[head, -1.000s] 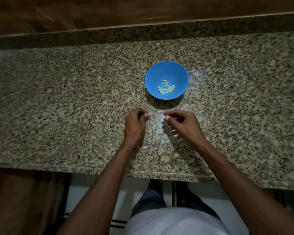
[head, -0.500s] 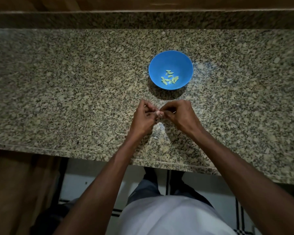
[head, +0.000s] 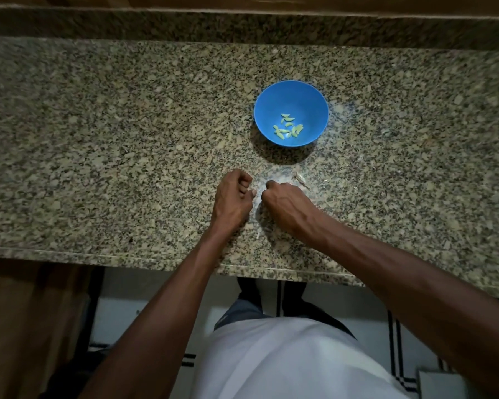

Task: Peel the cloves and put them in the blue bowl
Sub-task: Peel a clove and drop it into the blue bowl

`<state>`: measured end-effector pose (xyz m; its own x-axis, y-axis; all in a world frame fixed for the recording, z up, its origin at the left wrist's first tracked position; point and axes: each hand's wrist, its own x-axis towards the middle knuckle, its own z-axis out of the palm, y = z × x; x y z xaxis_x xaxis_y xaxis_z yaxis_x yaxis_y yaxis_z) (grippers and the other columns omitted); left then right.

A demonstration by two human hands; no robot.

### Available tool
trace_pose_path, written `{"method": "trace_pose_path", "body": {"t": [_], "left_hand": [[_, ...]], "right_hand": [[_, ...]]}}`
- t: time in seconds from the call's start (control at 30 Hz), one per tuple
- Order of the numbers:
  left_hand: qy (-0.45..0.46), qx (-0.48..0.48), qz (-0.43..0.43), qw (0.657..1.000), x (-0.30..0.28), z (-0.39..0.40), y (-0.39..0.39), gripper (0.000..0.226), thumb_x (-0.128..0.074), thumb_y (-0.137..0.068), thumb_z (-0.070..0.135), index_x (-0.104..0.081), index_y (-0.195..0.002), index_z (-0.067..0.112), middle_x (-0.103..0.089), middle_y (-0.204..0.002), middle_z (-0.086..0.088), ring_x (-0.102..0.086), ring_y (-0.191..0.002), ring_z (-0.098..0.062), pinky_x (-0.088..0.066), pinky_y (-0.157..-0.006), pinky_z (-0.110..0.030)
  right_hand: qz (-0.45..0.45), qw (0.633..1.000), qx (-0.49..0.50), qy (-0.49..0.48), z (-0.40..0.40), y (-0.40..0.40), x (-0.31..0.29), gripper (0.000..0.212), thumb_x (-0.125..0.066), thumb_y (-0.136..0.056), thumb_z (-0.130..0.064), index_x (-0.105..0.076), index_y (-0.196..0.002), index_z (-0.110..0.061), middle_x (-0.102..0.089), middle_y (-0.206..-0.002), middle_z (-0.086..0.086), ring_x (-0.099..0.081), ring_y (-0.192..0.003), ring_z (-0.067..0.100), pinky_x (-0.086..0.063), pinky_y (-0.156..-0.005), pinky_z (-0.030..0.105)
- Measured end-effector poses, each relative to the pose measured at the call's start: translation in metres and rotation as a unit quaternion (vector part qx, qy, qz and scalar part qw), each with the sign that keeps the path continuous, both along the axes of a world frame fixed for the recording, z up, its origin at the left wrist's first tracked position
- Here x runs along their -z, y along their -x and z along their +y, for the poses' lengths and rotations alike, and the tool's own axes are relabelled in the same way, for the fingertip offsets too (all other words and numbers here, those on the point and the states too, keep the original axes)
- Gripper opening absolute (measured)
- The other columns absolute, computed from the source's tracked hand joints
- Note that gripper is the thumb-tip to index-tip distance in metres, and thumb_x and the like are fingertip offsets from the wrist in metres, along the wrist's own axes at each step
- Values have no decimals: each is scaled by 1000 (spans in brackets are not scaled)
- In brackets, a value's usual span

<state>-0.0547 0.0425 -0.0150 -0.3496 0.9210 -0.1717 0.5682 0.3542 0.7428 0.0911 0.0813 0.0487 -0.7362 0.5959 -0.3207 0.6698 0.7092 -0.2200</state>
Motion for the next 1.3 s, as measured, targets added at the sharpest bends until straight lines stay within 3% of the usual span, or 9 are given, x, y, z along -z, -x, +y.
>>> {"method": "trace_pose_path", "body": {"t": [0.3,0.47,0.53,0.6,0.67,0.77,0.87,1.07,1.3], "left_hand": [[-4,-6,0,1000,0,-1,0,21,-75,-91,10,-59,-102,16,-57,-102,0,-57,-84,-12,-45,-67,-10],[1,-25,-34,999,-1,-2,1,14,-73,-90,5,-66,-99,13,-64,-96,0,-61,-81,-9,-47,-65,-9],[2,-36,-68,997,-3,-3,2,13,-71,-90,3,-73,-99,12,-72,-95,1,-68,-86,-11,-49,-67,-7],[11,-20,-127,992,-9,-5,1,15,-72,-90,4,-77,-100,13,-76,-97,3,-72,-91,-11,-56,-76,-14],[12,11,-183,983,-14,-7,-3,18,-73,-90,2,-79,-103,12,-78,-100,2,-74,-94,-10,-60,-81,-22],[1,24,-206,978,-22,-8,-13,21,-74,-88,0,-79,-106,10,-78,-101,1,-74,-94,-7,-58,-78,-18],[-19,13,-192,981,-25,-8,-19,15,-76,-89,2,-80,-100,11,-77,-95,4,-73,-87,-3,-56,-73,-15],[-80,81,-39,993,-24,-13,-26,13,-72,-92,6,-81,-101,11,-78,-91,6,-69,-80,9,-57,-72,-13],[-49,66,-46,996,-28,-13,-31,13,-77,-91,11,-81,-103,12,-74,-87,15,-70,-78,11,-56,-70,-10]], "right_hand": [[-44,998,-42,-16,-7,4,1,17,-47,-106,-6,-62,-106,2,-46,-92,14,-48,-75,25,-39,-64,38],[52,997,61,12,5,-5,17,8,-64,-92,-4,-65,-84,-2,-63,-84,12,-60,-69,27,-53,-65,42],[168,952,219,135,14,-14,27,7,-74,-86,-1,-77,-81,-5,-74,-78,10,-72,-69,25,-63,-69,43],[273,851,341,290,17,-24,31,8,-75,-91,0,-81,-95,-3,-79,-81,13,-78,-76,24,-66,-76,42],[339,762,401,378,16,-33,28,9,-71,-95,2,-78,-101,0,-78,-87,20,-79,-82,31,-65,-82,44],[384,710,420,416,16,-40,25,12,-71,-95,1,-74,-106,6,-77,-89,24,-76,-80,33,-65,-83,45],[377,721,418,403,18,-45,29,15,-72,-96,-2,-73,-106,9,-77,-87,24,-74,-76,33,-65,-81,49],[336,787,400,329,15,-52,35,16,-81,-91,-18,-80,-96,-3,-79,-78,11,-77,-72,30,-65,-75,55],[347,763,416,353,11,-55,35,14,-77,-95,-14,-79,-98,-1,-80,-82,11,-79,-80,29,-63,-85,55]]}}
